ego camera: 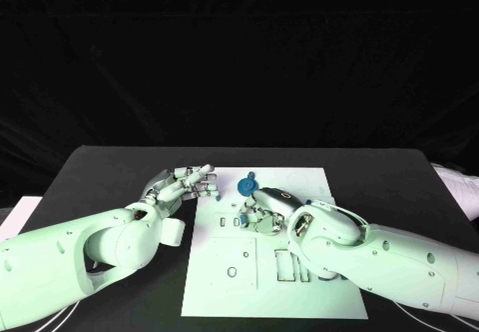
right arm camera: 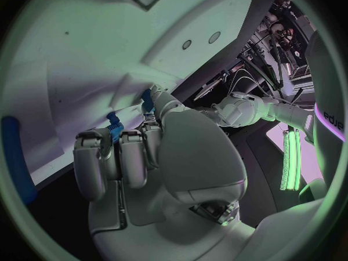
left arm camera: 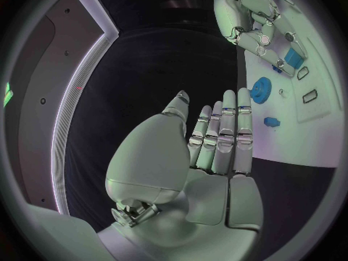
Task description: Assemble the parts on the task board
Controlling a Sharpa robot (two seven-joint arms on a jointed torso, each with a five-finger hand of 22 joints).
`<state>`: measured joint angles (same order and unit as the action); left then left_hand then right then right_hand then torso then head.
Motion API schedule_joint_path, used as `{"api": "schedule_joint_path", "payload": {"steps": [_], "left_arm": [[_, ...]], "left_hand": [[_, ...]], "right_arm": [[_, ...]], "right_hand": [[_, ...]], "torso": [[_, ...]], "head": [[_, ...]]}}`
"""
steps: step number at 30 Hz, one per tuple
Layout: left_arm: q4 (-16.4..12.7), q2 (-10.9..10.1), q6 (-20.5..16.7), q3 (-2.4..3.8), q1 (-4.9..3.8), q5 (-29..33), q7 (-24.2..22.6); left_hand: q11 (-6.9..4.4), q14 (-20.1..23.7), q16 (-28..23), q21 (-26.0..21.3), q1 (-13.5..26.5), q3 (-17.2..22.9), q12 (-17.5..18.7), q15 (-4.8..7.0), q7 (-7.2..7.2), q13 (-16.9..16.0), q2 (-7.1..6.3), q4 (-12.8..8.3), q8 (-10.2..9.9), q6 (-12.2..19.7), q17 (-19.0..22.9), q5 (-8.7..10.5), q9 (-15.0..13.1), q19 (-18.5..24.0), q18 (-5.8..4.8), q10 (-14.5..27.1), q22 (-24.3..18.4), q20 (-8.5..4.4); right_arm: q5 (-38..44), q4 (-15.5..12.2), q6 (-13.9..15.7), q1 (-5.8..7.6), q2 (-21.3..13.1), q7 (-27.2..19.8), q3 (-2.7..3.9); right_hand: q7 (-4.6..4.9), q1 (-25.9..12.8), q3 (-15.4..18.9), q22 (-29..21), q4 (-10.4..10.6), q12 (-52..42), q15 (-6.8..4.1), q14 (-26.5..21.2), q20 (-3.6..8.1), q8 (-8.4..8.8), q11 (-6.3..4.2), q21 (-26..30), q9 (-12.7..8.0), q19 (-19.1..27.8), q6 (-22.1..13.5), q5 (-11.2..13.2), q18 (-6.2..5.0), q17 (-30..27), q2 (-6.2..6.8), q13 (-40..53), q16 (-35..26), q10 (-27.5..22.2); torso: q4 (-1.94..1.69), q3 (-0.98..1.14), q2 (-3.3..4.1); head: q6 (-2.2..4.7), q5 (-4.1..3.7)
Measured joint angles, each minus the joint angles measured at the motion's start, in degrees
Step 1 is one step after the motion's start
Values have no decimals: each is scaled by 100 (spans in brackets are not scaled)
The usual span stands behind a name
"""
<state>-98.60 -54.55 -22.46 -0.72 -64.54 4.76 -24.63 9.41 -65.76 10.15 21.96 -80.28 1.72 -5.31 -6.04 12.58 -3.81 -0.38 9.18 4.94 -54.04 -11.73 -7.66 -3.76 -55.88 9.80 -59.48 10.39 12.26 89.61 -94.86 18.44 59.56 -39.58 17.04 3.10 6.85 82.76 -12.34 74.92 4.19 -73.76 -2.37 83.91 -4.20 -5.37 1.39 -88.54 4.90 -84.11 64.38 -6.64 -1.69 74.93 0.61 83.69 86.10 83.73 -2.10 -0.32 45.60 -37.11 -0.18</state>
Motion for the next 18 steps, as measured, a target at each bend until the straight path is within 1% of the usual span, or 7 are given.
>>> {"api": "schedule_joint_path", "payload": {"steps": [4, 7, 10, 13, 15, 17, 18], "left_arm": [[-3, -1, 0, 0, 0, 1, 0], [-5, -1, 0, 0, 0, 1, 1], [-5, -2, 0, 0, 0, 1, 1], [-6, -2, 0, -1, 0, 2, 2], [-7, -2, 0, -1, 0, 2, 2], [-7, -2, 0, -1, 0, 2, 2], [-7, -2, 0, -1, 0, 2, 2]], "left_hand": [[0, 0, 0, 0, 0, 0, 0, 0, 0, 0, 0, 0, 0, 0, 0, 0, 0, 0, 0, 0, 0, 0], [0, 0, 0, 0, 0, 0, 0, 0, 0, 0, 0, 0, 0, 0, 0, 0, 0, 0, 0, 0, 0, 0], [0, 0, 0, 0, 0, 0, 0, 0, 0, 0, 0, 0, 0, 0, 0, 0, 0, 0, 0, 0, 0, 0], [0, 0, 0, 0, 0, 0, 0, 0, 0, 0, 0, 0, 0, 0, 1, 0, 0, 0, -1, 0, 0, 0], [0, 0, 0, 0, 0, 0, 0, 0, 0, 0, 0, 0, 0, 0, 1, 0, 0, 0, 0, 0, 0, 0], [0, 0, 0, 0, 0, 0, 0, 0, 0, 0, 0, 0, 0, 0, 1, 0, 0, 0, 0, 0, 0, 0], [0, 0, 0, 0, 0, 0, 0, 0, 0, 0, 0, 0, 0, 0, 1, 0, 0, 0, -1, 0, 0, 0]], "right_arm": [[42, -8, -35, 2, -12, 28, 4], [65, -12, -65, 5, -18, 47, 8], [89, -13, -112, 8, -23, 72, 11], [108, -18, -162, 9, -24, 96, 11], [123, -24, -181, 10, -24, 110, 13], [144, -27, -198, 12, -23, 126, 15], [153, -27, -203, 13, -23, 135, 15]], "right_hand": [[-2, -85, 0, 0, 0, 61, 0, 0, 0, -1, -22, 0, 29, 0, 2, 0, 0, 0, 35, 0, 0, -22], [-26, -153, 0, 0, 0, 173, 0, 0, 0, -1, -25, 0, 27, 0, 26, 0, 0, 0, 76, 0, -27, -44], [-63, -257, 48, 0, 48, 361, 0, 0, 0, 71, 14, 0, -4, 0, 63, -1, 0, -1, 135, -15, -29, -130], [-25, -335, 80, -1, 80, 420, 0, 0, 0, 84, 17, 22, -17, 0, 25, -2, 0, -1, 165, -52, -32, -146], [-2, -387, 103, -1, 103, 461, 0, 0, 0, 111, 37, 22, -31, 0, -2, -2, 0, -1, 189, -104, -32, -166], [-22, -431, 120, -1, 120, 489, 0, 0, 0, 111, 37, 22, -38, 0, -23, -3, 0, -1, 203, -181, -54, -166], [-14, -462, 127, -1, 127, 492, 0, 0, -1, 111, 56, 22, -46, 0, -42, -3, 0, -1, 208, -256, -54, -185]], "torso": [[-1, -1, -1], [-2, -1, -1], [-2, -1, -1], [-2, -1, -1], [-1, -1, -1], [-1, -1, -1], [-1, -1, -1]], "head": [[-4, -4], [-5, -6], [-7, -8], [-9, -9], [-10, -12], [-10, -14], [-10, -16]]}}
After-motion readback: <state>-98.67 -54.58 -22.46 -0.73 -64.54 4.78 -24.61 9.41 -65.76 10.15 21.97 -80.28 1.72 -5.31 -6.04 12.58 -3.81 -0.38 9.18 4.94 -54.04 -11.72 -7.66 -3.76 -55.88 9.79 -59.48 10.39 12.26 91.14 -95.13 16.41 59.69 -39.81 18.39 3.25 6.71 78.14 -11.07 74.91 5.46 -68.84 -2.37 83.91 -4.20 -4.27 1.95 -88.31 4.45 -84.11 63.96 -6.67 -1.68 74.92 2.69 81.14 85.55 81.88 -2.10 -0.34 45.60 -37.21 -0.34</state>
